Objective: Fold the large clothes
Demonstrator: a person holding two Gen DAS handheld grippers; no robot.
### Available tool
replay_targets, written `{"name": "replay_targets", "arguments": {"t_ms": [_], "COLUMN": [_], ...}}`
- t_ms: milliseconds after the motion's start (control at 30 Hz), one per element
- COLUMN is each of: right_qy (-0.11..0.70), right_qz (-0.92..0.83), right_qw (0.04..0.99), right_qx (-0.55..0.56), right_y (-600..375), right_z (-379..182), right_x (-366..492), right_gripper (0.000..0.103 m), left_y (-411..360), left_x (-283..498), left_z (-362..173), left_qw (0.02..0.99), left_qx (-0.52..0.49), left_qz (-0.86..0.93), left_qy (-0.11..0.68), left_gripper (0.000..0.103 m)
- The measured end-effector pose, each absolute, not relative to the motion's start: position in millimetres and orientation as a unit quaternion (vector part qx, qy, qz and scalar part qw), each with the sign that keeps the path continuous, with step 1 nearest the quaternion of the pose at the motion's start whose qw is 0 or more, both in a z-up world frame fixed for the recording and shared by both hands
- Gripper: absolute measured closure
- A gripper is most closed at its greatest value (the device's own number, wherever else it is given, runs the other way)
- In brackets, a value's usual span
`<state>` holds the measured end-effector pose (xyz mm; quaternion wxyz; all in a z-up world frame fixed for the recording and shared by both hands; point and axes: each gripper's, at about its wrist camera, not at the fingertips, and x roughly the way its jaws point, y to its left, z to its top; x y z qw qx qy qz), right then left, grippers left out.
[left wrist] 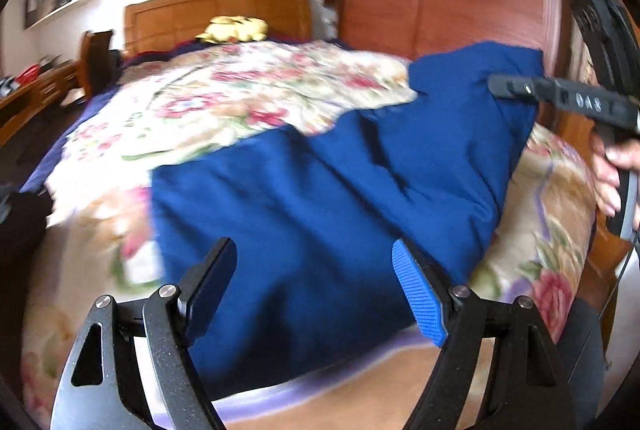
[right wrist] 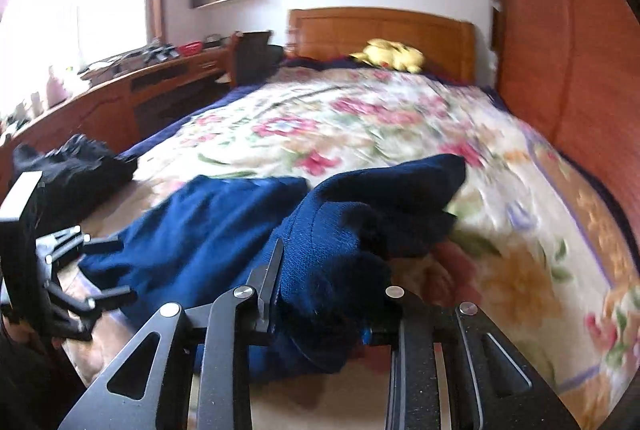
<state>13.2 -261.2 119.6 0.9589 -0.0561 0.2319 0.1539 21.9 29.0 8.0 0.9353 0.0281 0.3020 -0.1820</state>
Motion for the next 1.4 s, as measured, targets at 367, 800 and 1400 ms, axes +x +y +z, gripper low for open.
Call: {"name": "replay_targets", "arguments": {"t_ms": [367,800,1400], "right_qy": [0.227,0.292,0.299], "right_qz": [0.273,0.355,0.272], "right_qw": [0.924,0.878,0.913], "right_qx": [-0.141,-0.134,-0.060], "right_y": [-130,-90,-129], "right_z": [122,74,47], "right_x": [32,69,132], "right_gripper": [0.076,0.059,0.038], "left_y": [122,177,172], "left_x": [-1,-5,-8], "left_z": [7,-9,-6], "left_qw": [0.949,0.950,0.953], "left_qx": [-0.028,-0.072,-0.058], "left_qz": [-0.122,-0.072,-0.063], "left_qy": [0.288,0.296,0.290], "left_gripper": [0.022,0.022,0.022]}}
